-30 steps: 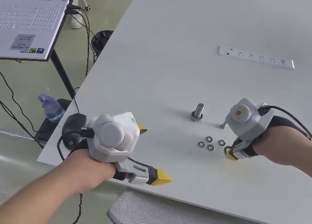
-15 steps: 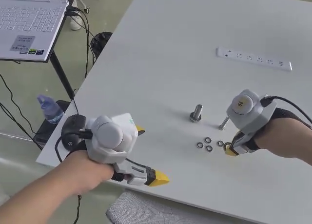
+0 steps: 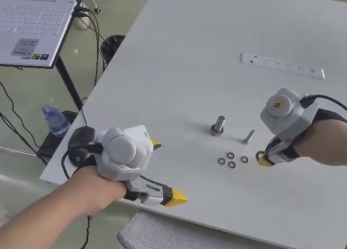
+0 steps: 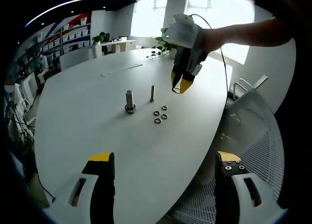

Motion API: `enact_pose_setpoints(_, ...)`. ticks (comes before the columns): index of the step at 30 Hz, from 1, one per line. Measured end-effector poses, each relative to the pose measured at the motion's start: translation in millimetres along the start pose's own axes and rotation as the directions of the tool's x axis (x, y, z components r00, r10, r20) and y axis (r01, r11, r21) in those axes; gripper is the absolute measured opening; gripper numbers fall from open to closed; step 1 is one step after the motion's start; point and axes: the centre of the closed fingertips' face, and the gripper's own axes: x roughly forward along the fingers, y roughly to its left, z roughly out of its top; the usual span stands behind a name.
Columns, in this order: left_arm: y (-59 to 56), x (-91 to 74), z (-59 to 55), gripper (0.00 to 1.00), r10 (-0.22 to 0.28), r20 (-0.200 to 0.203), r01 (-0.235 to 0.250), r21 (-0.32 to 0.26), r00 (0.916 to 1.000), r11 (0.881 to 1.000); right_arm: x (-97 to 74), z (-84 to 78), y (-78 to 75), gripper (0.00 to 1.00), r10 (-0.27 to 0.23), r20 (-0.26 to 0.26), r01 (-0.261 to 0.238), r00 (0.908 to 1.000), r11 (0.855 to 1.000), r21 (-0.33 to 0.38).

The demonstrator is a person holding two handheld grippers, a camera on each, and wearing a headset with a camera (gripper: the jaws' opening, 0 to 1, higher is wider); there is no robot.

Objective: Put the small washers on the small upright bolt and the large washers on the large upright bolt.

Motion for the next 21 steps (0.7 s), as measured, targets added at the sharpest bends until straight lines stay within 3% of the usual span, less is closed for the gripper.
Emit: enact_pose_setpoints(21, 3.3, -1.4, 1.0, 0.84, 0.003, -0.001, -0.003, 0.001, 1.0, 1.0, -13.8, 20.4, -8.8, 0.21, 0.004, 0.023, -0.004, 0.9997, 1.0, -0.019)
